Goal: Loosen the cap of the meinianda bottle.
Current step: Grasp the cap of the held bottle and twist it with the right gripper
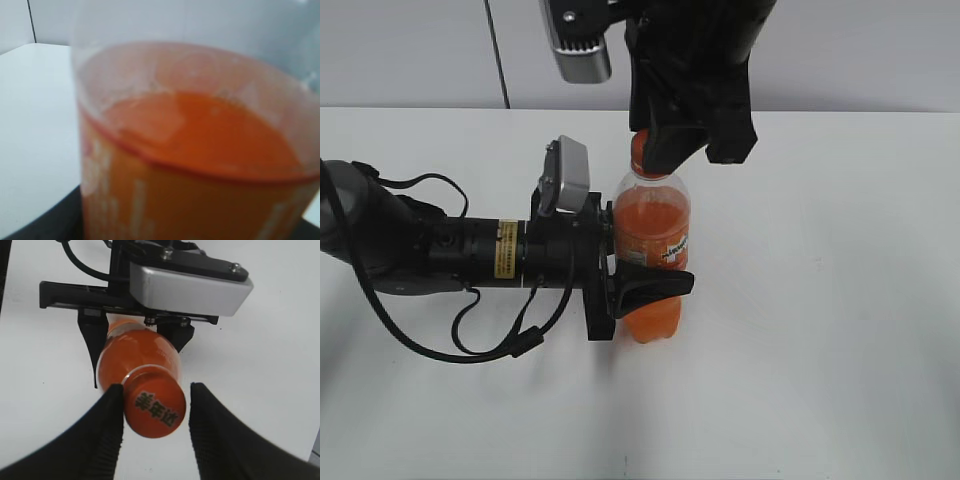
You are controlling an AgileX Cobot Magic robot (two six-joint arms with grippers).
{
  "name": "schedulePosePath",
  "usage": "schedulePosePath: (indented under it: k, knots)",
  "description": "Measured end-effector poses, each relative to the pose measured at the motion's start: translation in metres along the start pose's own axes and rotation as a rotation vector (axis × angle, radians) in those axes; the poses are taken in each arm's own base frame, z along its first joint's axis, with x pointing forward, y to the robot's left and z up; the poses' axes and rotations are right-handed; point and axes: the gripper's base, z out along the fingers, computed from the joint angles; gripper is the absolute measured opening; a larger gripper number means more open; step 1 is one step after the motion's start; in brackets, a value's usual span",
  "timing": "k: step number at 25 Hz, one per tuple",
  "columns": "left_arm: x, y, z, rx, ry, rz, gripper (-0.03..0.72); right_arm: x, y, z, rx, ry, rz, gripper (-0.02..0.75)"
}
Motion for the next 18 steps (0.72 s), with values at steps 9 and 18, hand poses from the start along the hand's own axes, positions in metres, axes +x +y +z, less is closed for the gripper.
schedulePosePath:
  k: [9, 18]
  knots:
    - [0.0, 0.0, 0.0, 0.004, 0.001, 0.002, 0.415, -0.007, -0.004, -0.01, 0.017, -0.055, 0.152, 0.355]
    - [0.0, 0.0, 0.0, 0.005, -0.001, 0.009, 0.415, -0.014, -0.004, -0.024, 0.009, -0.139, 0.489, 0.355]
